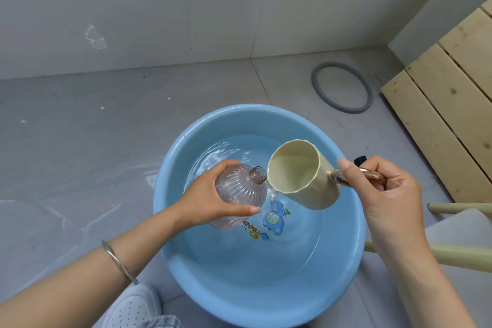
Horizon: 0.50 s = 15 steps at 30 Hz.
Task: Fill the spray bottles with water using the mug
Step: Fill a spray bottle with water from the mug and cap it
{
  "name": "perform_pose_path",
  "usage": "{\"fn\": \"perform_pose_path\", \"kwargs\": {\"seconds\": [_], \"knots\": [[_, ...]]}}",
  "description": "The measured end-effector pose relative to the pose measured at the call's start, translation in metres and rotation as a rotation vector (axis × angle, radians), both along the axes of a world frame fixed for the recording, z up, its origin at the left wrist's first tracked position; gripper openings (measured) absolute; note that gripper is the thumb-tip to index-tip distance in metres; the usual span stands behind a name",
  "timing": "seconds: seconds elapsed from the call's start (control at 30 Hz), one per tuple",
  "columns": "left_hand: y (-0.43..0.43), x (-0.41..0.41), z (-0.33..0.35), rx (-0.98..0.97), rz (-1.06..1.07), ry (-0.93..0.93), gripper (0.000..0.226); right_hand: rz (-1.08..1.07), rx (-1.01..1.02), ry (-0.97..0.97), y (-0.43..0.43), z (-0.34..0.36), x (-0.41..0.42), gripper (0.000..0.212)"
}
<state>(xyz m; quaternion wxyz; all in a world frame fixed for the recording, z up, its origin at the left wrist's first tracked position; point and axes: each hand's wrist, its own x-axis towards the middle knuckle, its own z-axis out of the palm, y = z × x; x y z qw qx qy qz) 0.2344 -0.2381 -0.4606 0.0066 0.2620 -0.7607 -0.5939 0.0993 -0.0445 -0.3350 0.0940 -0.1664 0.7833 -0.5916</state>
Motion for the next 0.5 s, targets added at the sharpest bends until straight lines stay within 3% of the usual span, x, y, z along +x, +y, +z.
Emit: {"fn": "perform_pose_path", "kwargs": {"seconds": [0.5], "knots": [[0.002, -0.001, 0.002, -0.011, 0.001, -0.001, 0.092, 0.107, 0.131, 0.251, -0.007, 0.012, 0.006, 0.035]]}}
